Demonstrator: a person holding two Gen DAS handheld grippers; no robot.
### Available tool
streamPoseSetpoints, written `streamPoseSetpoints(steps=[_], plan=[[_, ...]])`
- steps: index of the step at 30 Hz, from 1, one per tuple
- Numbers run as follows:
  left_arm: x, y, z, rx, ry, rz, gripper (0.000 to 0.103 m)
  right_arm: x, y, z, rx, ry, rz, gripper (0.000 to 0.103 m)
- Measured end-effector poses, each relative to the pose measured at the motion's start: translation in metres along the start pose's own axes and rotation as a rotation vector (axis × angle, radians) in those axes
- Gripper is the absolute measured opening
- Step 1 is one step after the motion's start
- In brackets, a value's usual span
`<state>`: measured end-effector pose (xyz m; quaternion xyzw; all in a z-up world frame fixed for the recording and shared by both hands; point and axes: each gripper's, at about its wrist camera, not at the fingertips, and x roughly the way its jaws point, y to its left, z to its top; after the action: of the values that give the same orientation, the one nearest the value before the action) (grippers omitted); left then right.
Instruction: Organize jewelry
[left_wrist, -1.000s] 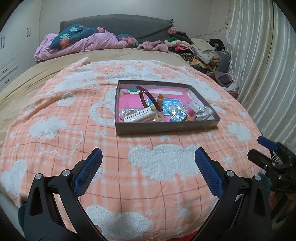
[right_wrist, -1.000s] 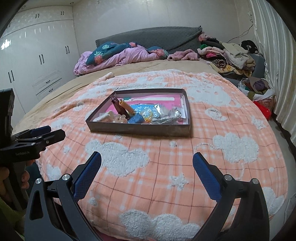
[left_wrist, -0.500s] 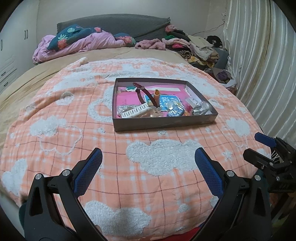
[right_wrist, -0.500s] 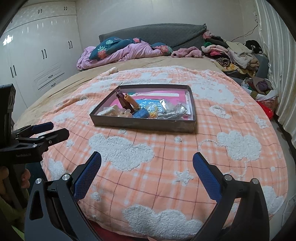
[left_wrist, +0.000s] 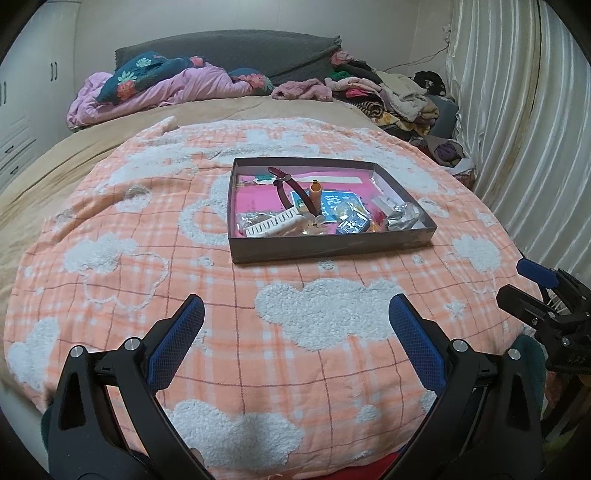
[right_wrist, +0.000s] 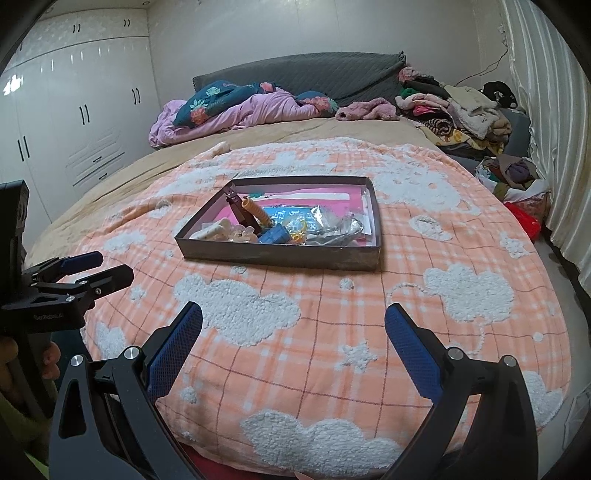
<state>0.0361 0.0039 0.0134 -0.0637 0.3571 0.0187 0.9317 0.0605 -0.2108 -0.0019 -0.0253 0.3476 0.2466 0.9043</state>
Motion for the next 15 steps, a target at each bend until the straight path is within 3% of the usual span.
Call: streamPoseSetpoints(steps=[15], plan=[[-0.0031,0.0031,0.0009,0.002,-0.005,0.002,0.094,-0.0018,0.0020,0.0014,-0.004,-0.003,-0.001,0.099]])
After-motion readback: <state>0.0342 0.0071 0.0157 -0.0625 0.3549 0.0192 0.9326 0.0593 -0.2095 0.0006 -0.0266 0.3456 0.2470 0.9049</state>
